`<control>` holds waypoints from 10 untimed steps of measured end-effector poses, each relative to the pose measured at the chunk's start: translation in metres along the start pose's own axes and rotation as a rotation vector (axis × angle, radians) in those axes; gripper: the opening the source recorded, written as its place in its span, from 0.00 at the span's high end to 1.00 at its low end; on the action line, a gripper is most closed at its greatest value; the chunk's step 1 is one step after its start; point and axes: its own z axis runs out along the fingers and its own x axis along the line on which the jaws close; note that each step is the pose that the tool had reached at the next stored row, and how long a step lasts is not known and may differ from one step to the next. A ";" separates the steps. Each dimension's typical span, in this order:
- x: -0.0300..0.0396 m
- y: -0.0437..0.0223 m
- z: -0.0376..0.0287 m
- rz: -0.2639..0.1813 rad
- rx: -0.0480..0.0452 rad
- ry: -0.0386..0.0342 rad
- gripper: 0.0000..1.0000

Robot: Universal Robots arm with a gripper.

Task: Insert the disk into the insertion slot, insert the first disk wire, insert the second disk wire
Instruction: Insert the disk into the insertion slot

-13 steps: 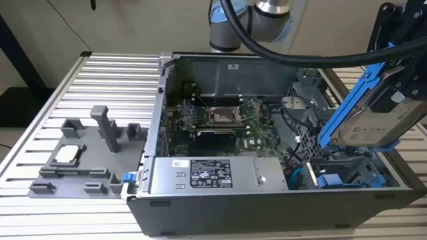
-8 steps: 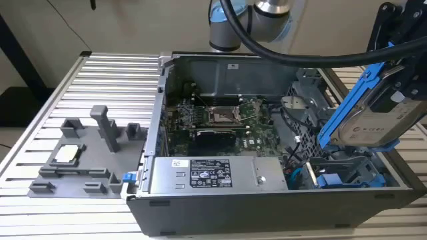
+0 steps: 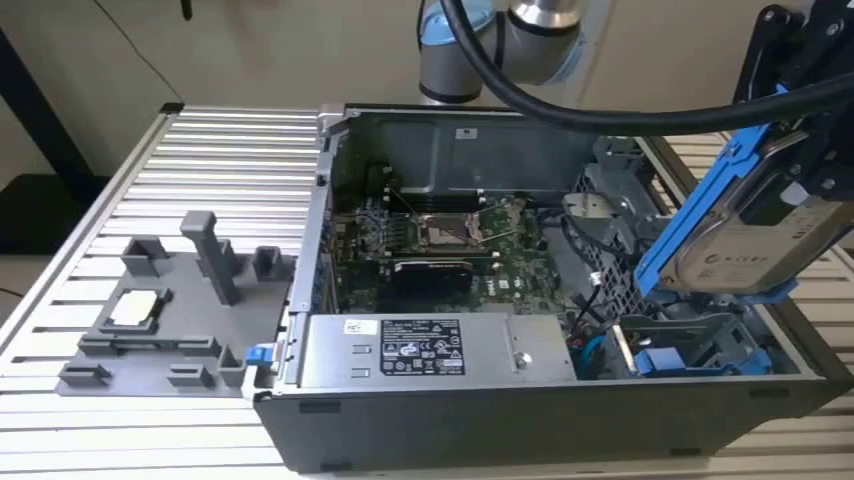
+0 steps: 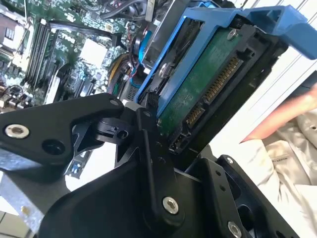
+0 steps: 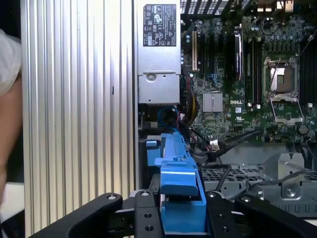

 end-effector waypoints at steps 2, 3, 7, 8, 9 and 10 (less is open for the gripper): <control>0.0000 0.0000 0.0000 0.000 -0.0005 0.0003 0.67; 0.0000 -0.0001 0.0004 0.000 -0.0003 0.0001 0.67; 0.0000 -0.0002 0.0038 0.000 0.0027 -0.0001 0.67; 0.0000 -0.0003 0.0049 0.000 0.0037 -0.0002 0.67; 0.0000 -0.0003 0.0059 -0.001 0.0046 -0.0002 0.67; 0.0000 -0.0004 0.0069 -0.002 0.0054 -0.0002 0.67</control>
